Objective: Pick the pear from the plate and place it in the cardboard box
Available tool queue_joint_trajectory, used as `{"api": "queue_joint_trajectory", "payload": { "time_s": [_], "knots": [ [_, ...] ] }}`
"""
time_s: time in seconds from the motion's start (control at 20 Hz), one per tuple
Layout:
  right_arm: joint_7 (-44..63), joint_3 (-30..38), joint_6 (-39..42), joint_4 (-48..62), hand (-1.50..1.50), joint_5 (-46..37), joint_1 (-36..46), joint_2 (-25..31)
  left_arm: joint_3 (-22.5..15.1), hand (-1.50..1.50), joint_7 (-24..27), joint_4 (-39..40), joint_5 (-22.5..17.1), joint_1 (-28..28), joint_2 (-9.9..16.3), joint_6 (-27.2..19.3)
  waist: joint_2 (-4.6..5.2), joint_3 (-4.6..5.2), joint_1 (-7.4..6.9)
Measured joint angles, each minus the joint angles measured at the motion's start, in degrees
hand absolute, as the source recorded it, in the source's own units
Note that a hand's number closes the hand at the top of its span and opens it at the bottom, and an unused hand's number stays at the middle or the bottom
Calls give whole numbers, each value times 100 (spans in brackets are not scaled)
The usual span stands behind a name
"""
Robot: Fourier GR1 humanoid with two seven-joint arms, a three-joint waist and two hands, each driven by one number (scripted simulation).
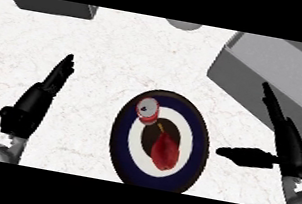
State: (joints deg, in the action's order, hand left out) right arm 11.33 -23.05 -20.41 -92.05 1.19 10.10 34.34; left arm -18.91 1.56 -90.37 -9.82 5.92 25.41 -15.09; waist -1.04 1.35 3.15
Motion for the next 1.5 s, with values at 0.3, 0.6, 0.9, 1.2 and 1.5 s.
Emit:
{"api": "queue_joint_trajectory", "payload": {
  "time_s": [0.3,0.6,0.9,1.2,1.5],
  "knots": [
    [912,-1120,-97,170,-150,-2199,-56,868,-284,0,-157,3,-10,213,-41,309,6,-7,-7],
    [2649,-1965,600,-433,-150,-3769,405,896,-376,0,-292,78,-64,404,-71,513,-25,-25,-100],
    [4666,-2620,2104,-1188,-150,-4098,843,23,-435,0,-344,199,-90,580,-176,624,11,-51,-200],
    [5639,-2825,2867,-1279,-150,-3988,1182,-1270,-446,0,-356,257,-72,711,-241,690,44,-80,-296],
    [5885,-2634,3135,-582,-150,-4280,1440,-2480,-407,0,-438,332,-74,839,-328,725,69,-104,-312]
  ]
}}
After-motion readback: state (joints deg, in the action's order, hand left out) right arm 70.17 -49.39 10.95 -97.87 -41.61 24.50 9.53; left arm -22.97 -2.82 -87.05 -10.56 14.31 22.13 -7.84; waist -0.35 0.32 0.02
